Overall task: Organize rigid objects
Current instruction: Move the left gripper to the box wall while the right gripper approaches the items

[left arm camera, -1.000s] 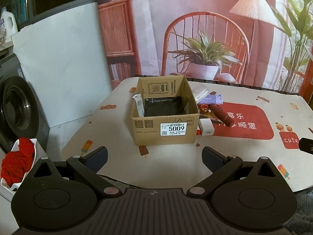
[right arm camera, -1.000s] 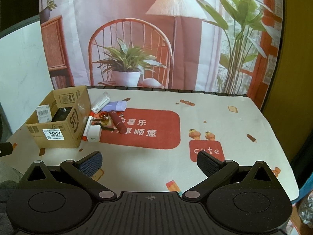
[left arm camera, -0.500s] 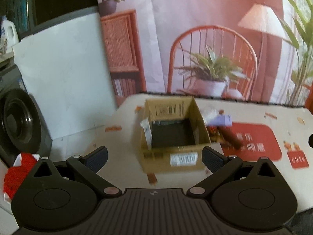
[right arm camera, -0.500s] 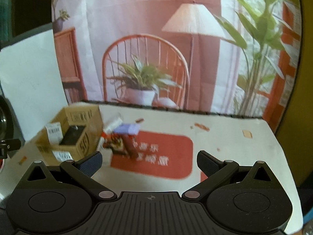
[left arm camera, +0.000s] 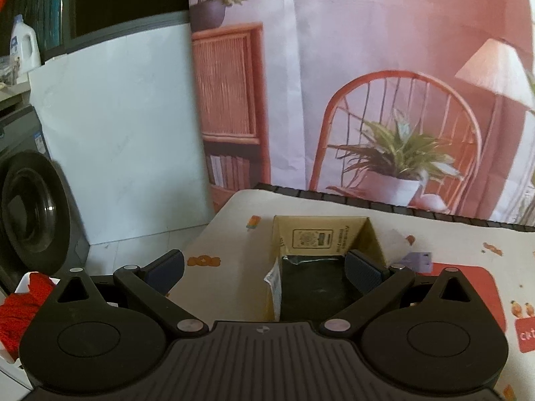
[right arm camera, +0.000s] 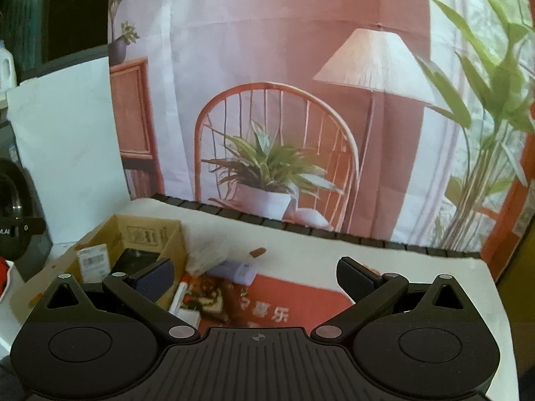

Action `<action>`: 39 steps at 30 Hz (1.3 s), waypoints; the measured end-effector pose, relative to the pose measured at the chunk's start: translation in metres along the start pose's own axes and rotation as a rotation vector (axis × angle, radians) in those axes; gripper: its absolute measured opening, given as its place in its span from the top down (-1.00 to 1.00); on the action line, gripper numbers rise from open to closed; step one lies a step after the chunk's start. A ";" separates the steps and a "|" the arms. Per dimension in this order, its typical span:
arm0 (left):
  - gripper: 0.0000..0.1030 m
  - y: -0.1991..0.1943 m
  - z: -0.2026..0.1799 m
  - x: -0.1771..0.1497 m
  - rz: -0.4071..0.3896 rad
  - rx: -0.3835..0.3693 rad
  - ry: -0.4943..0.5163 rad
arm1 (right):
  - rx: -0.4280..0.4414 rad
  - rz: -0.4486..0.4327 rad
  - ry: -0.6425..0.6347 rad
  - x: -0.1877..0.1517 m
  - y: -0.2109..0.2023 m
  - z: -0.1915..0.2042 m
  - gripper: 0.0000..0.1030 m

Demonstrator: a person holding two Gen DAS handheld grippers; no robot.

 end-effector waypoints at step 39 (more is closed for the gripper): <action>-0.14 0.117 0.047 -0.084 0.367 -0.046 -0.094 | 0.151 0.199 0.081 -0.056 0.165 0.032 -0.96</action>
Point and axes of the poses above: each gripper's, at about its wrist camera, not at the fingertips, and y roughly the way its jaws point, z to its left, x to its top, the point moved 7 cm from there along y, roughly the way its jaws point, and after that the axes turned 11 degrees about -y, right-handed, at the moved point
